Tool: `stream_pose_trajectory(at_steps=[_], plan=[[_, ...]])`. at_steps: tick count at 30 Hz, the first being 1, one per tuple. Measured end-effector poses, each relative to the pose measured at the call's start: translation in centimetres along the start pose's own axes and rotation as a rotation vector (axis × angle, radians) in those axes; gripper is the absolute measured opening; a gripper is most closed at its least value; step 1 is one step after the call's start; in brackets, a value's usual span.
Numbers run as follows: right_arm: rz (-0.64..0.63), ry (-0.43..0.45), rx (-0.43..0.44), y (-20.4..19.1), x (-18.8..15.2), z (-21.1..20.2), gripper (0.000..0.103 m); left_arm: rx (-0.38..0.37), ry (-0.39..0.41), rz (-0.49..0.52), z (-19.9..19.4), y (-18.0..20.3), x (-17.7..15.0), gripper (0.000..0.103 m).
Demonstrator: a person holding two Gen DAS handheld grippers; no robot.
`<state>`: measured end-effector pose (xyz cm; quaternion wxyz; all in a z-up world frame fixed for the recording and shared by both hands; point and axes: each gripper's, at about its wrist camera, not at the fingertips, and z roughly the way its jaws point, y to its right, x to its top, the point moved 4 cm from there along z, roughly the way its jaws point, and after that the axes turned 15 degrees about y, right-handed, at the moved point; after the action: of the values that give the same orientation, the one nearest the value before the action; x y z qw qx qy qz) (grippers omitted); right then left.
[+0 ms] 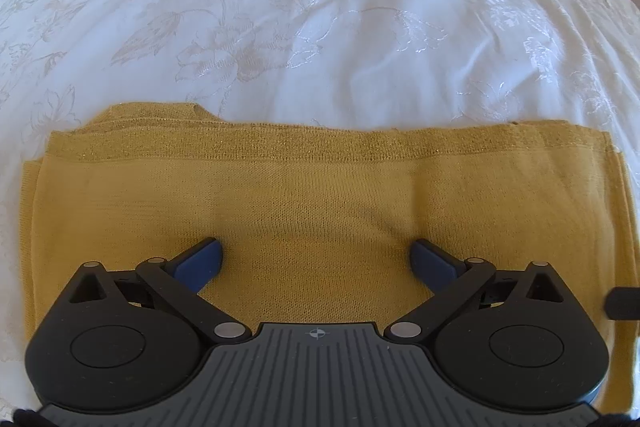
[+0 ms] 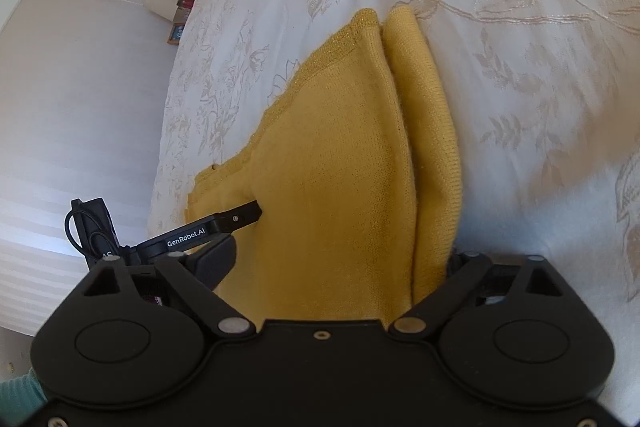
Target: Fold small clothes
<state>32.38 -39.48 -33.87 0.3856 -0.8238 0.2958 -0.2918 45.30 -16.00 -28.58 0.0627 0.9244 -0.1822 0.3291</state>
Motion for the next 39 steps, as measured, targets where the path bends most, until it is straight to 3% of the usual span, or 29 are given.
stream_pose_trajectory(at_steps=[1,2,5,11,19,25,27,39], plan=[[-0.028,-0.015,-0.070,0.1,-0.1,0.1,0.042,-0.005,-0.003,-0.002,0.0,-0.1,0.1,0.103],[-0.044,-0.019,-0.076,0.0,-0.2,0.1,0.037,-0.011,-0.006,-0.004,-0.1,-0.2,0.3,0.102],[-0.111,-0.003,-0.108,-1.4,-0.3,-0.1,0.032,-0.019,0.009,-0.022,-1.6,-0.9,0.8,0.086],[-0.214,0.031,-0.147,-5.7,-0.7,-0.9,0.030,0.000,0.067,-0.053,-6.9,-4.5,0.1,0.083],[-0.265,0.045,-0.188,-10.9,-1.4,-0.1,0.029,0.043,0.019,-0.078,-11.4,-11.4,-3.8,0.083],[-0.314,0.031,-0.175,-15.9,-2.5,2.1,0.027,0.035,0.017,-0.134,-13.6,-15.9,-5.6,0.083],[-0.324,0.025,-0.150,-17.9,-3.1,3.1,0.020,0.031,0.021,-0.144,-14.0,-17.1,-5.8,0.083],[-0.387,-0.058,-0.077,-25.7,-8.4,12.7,0.020,-0.009,0.004,-0.195,-14.7,-21.6,-7.4,0.083]])
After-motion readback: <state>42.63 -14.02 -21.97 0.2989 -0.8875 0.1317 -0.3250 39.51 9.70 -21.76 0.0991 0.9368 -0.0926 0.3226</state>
